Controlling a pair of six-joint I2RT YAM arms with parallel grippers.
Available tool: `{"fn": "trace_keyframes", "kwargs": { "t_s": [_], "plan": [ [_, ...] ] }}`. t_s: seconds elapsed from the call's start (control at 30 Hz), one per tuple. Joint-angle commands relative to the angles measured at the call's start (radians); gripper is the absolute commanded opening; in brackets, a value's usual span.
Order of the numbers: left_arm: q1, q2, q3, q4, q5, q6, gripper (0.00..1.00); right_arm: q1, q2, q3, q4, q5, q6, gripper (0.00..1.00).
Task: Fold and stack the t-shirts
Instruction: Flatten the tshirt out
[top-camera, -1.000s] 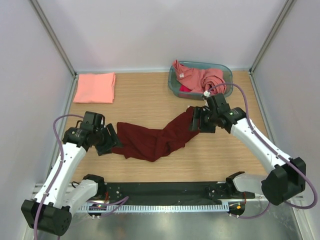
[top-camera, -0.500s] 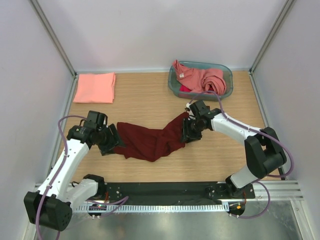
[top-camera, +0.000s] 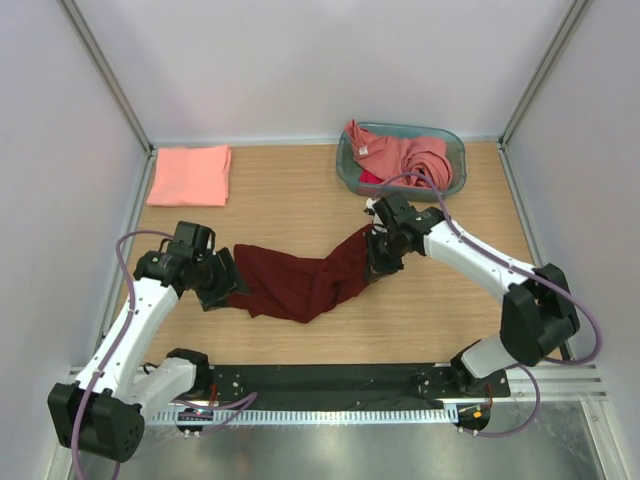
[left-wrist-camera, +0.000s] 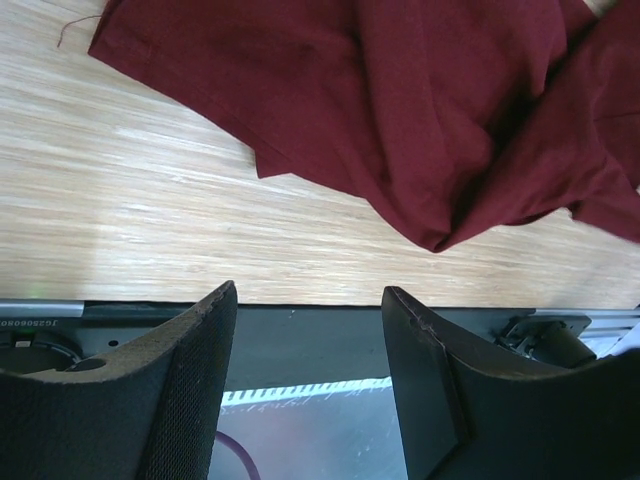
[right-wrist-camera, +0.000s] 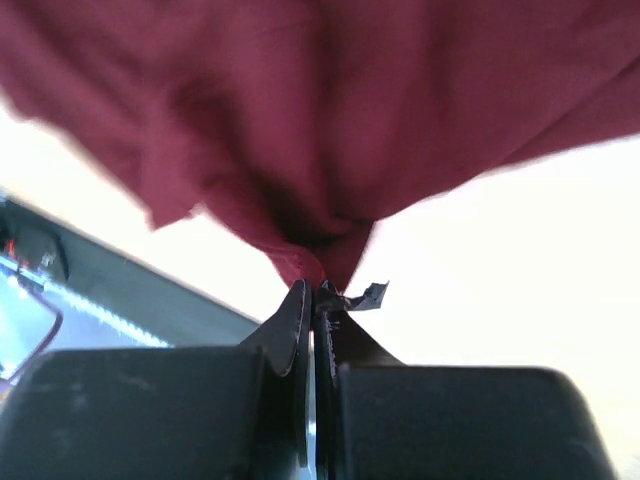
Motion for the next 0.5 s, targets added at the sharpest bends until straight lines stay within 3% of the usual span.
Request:
{"fn": "trace_keyframes", "kwargs": {
  "t_s": [0.0,0.17,0.23,0.37,0.47],
  "plan": [
    [-0.002,-0.016,0.036,0.006,-0.026,0.012,0.61,0.091,-0.136,0.139,-0.235,0.071,-0.002,0.01],
    [-0.001,-0.002,0.053,0.003,-0.043,0.027,0.61,0.283,-0.173,0.162,-0.303,0.111,0.102,0.01],
    [-0.001,0.007,0.056,0.003,-0.039,0.03,0.61,0.388,-0.159,0.165,-0.272,0.111,0.171,0.01],
    [-0.001,0.012,0.056,0.006,-0.035,0.029,0.61,0.473,-0.078,0.101,-0.095,0.034,0.241,0.02],
    [-0.001,0.012,0.054,0.003,-0.035,0.024,0.61,0.487,0.046,0.136,-0.053,-0.084,0.166,0.29]
  ]
}}
